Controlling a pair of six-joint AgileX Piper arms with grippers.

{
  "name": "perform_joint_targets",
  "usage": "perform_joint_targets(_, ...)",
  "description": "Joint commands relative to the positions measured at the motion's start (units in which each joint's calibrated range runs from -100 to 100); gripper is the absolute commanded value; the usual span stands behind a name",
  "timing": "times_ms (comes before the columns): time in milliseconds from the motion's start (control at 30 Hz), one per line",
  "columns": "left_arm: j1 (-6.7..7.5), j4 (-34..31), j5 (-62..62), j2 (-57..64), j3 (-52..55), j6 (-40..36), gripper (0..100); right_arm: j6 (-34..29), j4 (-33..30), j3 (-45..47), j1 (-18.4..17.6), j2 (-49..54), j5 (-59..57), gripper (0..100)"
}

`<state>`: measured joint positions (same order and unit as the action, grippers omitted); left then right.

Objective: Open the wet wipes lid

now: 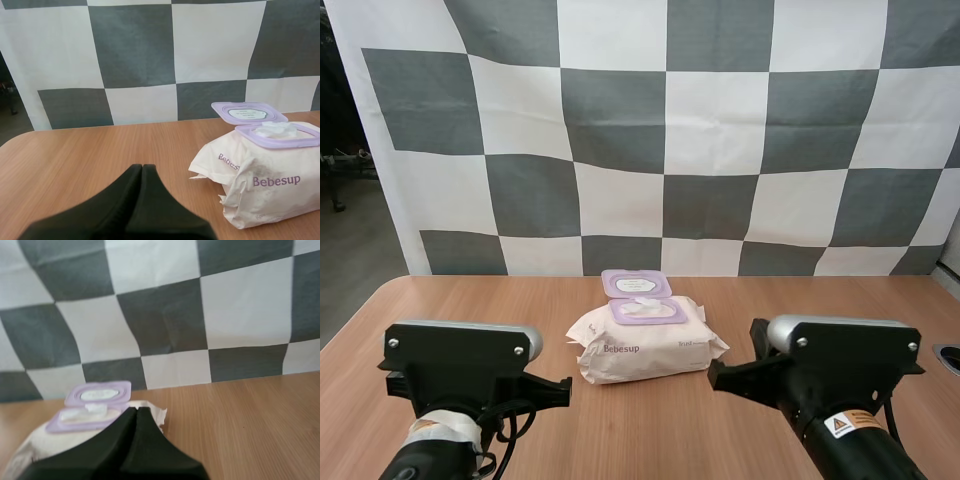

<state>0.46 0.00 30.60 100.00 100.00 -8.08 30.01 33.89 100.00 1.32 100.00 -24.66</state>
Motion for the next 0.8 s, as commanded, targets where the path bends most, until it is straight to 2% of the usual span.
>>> perform_joint_targets(0, -0.02, 0.0, -0.1, 0.0, 0.0, -0.1, 0, -2.6, 8.0, 0.0, 0.0, 0.0, 23.9, 0)
perform_joint_targets(67, -0.02, -0.3, -0.8, 0.0, 0.0, 0.0, 0, -2.4, 10.4, 0.0, 0.0, 0.0, 27.7, 0)
perform_joint_targets(167, -0.02, -0.3, -0.9, 0.0, 0.0, 0.0, 0, -2.6, 10.8, 0.0, 0.1, 0.0, 27.8, 0)
perform_joint_targets(300, -0.02, -0.3, -1.1, 0.0, 0.0, 0.0, 0, -5.4, 23.0, 0.0, 0.5, 0.0, 26.0, 0)
perform_joint_targets(367, -0.02, -0.3, -1.1, 0.0, 0.0, 0.0, 0, -4.9, 23.8, 0.0, 0.6, 0.0, 26.0, 0)
perform_joint_targets(467, -0.02, -0.3, -1.1, 0.0, 0.0, 0.0, 0, -1.0, 17.7, 0.0, 0.6, 0.0, 25.7, 0)
perform_joint_targets(667, -0.02, -0.3, -1.1, 0.0, 0.0, 0.0, 0, 16.0, -1.0, 0.0, 0.8, 0.0, 24.7, 0)
perform_joint_targets(767, -0.02, -0.3, -1.1, 0.0, 0.0, 0.0, 0, 20.1, -7.1, 0.0, 0.8, 0.0, 22.2, 0)
